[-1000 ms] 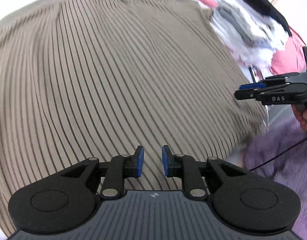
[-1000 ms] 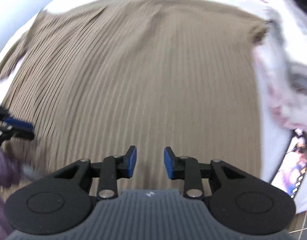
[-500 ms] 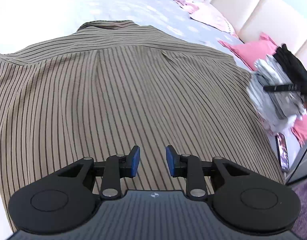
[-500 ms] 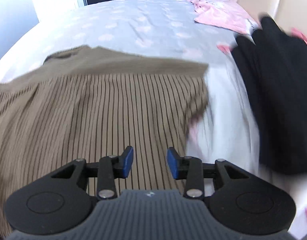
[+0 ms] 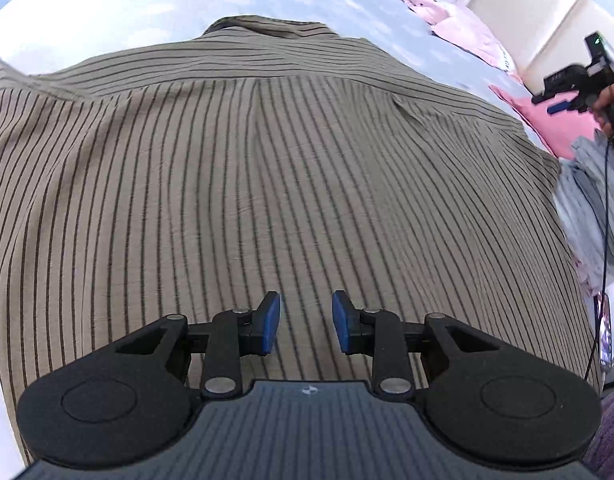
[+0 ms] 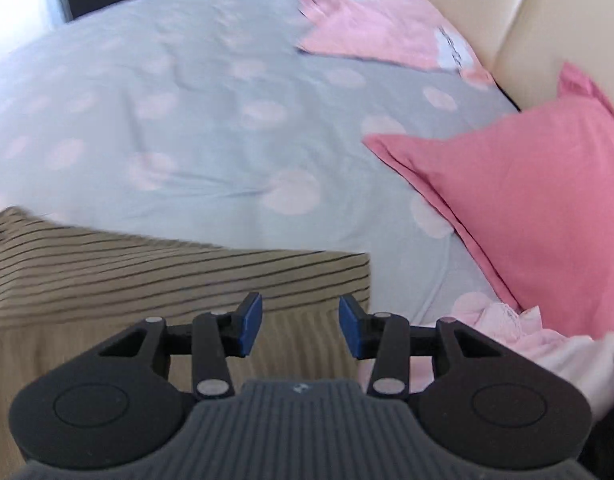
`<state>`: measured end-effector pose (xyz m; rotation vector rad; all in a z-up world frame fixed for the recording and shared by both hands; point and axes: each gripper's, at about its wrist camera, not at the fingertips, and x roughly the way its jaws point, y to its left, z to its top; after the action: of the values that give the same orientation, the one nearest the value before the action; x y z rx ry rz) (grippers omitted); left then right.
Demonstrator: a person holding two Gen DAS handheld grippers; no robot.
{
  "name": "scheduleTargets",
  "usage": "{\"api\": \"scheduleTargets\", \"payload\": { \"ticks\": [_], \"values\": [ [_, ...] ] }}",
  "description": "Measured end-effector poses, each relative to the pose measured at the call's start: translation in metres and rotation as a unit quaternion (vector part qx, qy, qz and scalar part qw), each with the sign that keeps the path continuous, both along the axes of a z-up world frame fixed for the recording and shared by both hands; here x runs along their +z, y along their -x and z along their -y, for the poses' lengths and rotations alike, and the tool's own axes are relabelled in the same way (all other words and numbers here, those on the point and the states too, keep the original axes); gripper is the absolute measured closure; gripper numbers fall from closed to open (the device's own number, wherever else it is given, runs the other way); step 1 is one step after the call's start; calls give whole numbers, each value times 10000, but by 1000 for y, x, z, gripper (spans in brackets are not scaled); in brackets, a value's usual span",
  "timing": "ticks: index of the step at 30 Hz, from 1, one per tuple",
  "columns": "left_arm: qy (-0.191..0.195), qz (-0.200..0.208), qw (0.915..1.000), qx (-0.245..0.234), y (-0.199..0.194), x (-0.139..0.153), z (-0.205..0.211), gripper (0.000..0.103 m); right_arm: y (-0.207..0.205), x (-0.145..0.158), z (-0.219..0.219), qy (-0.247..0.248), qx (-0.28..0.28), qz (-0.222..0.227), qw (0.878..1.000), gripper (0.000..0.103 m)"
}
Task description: Fold clothes
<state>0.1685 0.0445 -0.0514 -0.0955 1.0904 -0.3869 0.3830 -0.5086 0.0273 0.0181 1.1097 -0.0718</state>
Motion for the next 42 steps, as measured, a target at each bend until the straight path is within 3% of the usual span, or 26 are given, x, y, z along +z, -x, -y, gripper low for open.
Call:
{"api": "scheduleTargets", "payload": {
  "ticks": [5,8,14,17,19,20,21,28,36,42],
  "values": [
    [-1,-53,9999,95,-12,-5,-3,77,-39,-42,11,140,-385,-418,9983,56],
    [23,-106,9999,100,-19,-9,-1,77,-55,-64,19,271,-631,-635,9956,47],
    [-35,-174,9998,19,-27,-15,3,78,-73,-98,36,-178,-1089,-894,9899,47],
    [-99,-199,9997,33,-27,-17,3,78,-73,-110,40,-456,-1125,-1029,9873,49],
    [-132,-196,9997,48,-26,-17,2,78,-71,-111,38,-471,-1078,-974,9883,58],
    [-137,-182,9997,48,-26,-17,2,77,-72,-111,35,-475,-1058,-926,9889,74],
    [-139,-166,9998,41,-25,-16,2,77,-71,-108,33,-493,-1006,-871,9899,99],
    [-56,56,9999,-109,-19,-4,9,77,-53,-64,11,-364,-672,-471,9960,99],
    [-72,364,9990,-261,-5,13,15,75,-30,-3,-73,-163,682,-383,9968,99],
    [-227,539,9976,-362,4,20,18,72,-29,-7,-139,-31,1173,-500,9918,99]
  ]
}}
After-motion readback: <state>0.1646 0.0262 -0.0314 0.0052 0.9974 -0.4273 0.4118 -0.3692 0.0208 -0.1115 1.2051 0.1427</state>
